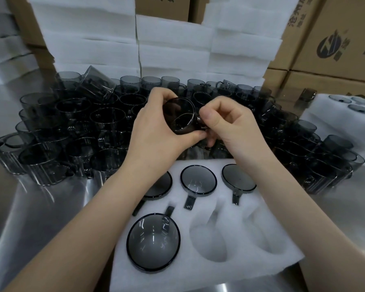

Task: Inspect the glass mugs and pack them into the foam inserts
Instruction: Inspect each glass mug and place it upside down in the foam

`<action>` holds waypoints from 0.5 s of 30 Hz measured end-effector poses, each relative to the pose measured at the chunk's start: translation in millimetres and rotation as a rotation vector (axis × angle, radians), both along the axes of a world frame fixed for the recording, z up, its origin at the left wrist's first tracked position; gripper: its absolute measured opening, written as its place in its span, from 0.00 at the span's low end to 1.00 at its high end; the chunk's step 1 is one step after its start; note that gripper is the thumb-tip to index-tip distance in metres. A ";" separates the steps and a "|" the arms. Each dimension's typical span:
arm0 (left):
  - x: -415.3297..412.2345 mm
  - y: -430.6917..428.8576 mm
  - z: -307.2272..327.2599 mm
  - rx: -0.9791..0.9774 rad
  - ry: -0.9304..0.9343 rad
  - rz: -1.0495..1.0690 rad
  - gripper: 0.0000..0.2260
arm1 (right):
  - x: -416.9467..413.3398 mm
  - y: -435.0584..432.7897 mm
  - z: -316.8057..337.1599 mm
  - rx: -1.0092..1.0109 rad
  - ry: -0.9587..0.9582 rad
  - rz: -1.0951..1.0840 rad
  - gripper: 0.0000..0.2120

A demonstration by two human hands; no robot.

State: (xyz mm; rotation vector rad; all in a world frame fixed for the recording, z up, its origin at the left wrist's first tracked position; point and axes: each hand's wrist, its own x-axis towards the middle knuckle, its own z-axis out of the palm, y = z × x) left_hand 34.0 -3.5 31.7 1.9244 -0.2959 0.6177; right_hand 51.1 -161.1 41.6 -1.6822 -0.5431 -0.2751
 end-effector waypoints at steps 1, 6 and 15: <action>0.0 0.0 -0.4 -0.004 0.008 0.009 0.29 | -1.2 -0.6 0.9 -0.017 -0.051 -0.009 0.07; 1.0 1.5 -3.1 -0.033 0.011 0.013 0.27 | -5.4 -1.8 2.3 -0.059 -0.204 -0.098 0.05; 5.4 4.2 -2.1 -0.143 0.086 -0.054 0.27 | -5.3 -1.1 3.4 0.021 -0.193 -0.026 0.15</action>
